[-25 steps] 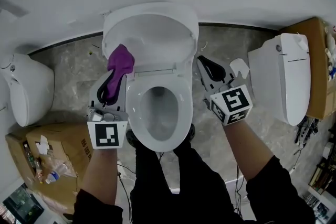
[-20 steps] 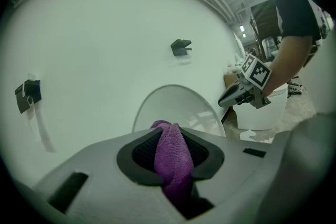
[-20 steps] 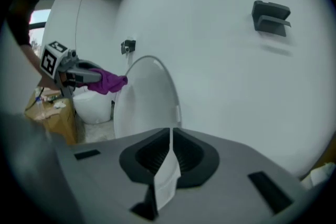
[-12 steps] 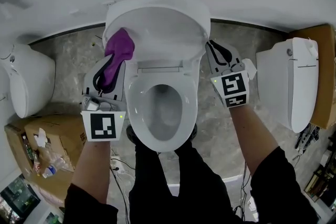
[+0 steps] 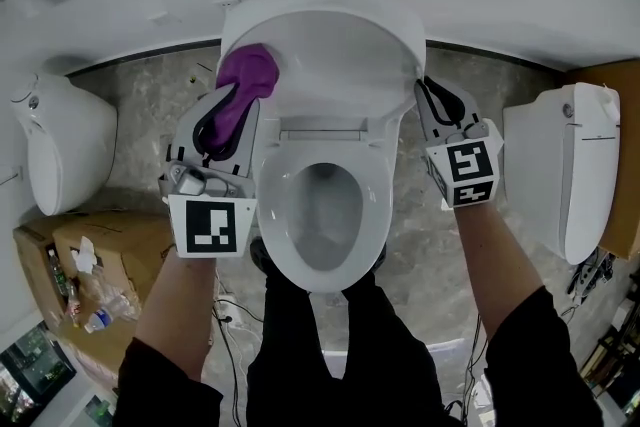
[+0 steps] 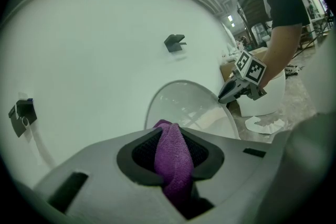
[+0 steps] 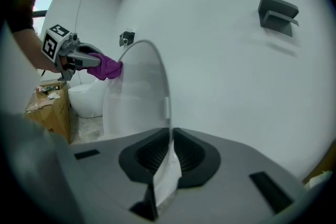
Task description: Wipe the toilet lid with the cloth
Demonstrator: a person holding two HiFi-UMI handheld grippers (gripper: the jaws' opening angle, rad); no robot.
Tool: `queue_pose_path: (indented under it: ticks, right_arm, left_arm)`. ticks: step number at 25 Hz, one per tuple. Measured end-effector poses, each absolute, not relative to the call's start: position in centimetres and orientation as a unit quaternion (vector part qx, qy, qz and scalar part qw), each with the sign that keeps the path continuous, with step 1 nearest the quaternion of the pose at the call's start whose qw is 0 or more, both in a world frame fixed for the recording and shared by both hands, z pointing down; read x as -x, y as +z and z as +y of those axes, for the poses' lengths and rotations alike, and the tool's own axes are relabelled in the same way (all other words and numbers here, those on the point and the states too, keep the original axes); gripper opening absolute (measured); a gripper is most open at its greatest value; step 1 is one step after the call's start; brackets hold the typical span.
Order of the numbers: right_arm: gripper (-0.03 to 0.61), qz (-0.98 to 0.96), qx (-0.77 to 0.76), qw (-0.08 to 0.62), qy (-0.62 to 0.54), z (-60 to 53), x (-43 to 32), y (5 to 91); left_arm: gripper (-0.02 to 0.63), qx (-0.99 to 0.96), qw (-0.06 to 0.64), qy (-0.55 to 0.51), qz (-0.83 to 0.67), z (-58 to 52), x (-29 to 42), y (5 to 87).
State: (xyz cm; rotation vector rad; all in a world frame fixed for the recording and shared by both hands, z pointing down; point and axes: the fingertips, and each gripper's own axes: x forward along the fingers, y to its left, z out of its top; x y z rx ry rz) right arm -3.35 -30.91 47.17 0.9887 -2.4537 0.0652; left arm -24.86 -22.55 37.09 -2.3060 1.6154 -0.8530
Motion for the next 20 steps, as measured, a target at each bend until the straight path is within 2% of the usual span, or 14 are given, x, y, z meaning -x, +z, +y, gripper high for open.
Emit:
queue_pose_path:
  ticks: [7,14,20]
  right_arm:
    - [0.035,-0.897,-0.361,0.253,0.021,-31.0,3.4,47.2]
    - [0.035,-0.894,-0.374,0.245,0.005,-31.1,3.2,47.3]
    - [0.035,-0.896,-0.379,0.231,-0.011,-31.2,3.2,47.3]
  left_arm:
    - [0.081,0.776,0.126,-0.292,0.546,-24.9,24.8,35.3]
    - [0.081,0.768,0.146,-0.321,0.535,-25.4,24.8,39.8]
    - [0.081,0.771,0.129,-0.336,0.526,-25.2,25.2,44.7]
